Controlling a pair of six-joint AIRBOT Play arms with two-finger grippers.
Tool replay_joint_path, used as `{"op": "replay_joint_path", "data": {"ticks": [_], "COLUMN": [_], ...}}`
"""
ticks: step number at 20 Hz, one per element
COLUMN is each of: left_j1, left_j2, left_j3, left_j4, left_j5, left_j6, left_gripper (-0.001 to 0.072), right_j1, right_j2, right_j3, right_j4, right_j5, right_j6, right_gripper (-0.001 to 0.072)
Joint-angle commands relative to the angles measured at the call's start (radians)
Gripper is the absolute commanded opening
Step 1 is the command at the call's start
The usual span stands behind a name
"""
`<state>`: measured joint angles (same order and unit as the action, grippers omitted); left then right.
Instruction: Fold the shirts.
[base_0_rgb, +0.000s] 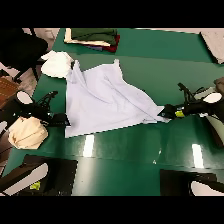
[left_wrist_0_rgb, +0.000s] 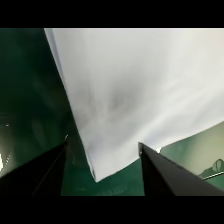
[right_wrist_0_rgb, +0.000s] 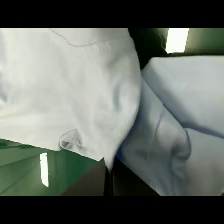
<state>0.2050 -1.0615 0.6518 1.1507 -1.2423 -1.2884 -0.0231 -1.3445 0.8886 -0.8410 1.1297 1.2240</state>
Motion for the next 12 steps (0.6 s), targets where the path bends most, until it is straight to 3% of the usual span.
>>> {"op": "replay_joint_path", "data": {"ticks": [1,6,7,9,10,11,12], "left_j1": [0.0,0.0,0.0,0.0,0.0,0.0,0.0], "left_j2": [0.001,0.001,0.001,0.001,0.001,0.001,0.001], "left_j3": [-0.039,-0.15,-0.161,-0.17,-0.169,-0.163,-0.143], "left_j4": [-0.026,-0.102,-0.153,-0.27,-0.322,-0.381,-0.431], "left_j5": [0.005,0.026,0.03,0.027,0.019,0.007,-0.005], "left_j6": [0.034,0.043,0.06,0.098,0.118,0.138,0.144], "left_gripper": [0.0524,0.0522,0.048,0.0203,0.01,0.0025,0.0024], "right_j1": [-0.03,-0.043,-0.043,-0.043,-0.043,-0.043,-0.043], "right_j2": [0.031,0.079,0.082,0.081,0.081,0.084,0.098], "right_j3": [-0.005,-0.011,-0.011,-0.009,-0.009,-0.009,-0.009], "right_j4": [0.001,0.002,0.004,0.012,0.028,0.048,0.072], "right_j5": [0.01,0.008,0.006,0.007,0.012,0.018,0.02], "right_j6": [-0.011,-0.01,-0.01,-0.01,-0.01,-0.012,-0.018], "right_gripper": [0.0019,0.0019,0.0019,0.0019,0.0019,0.0019,0.0018]}}
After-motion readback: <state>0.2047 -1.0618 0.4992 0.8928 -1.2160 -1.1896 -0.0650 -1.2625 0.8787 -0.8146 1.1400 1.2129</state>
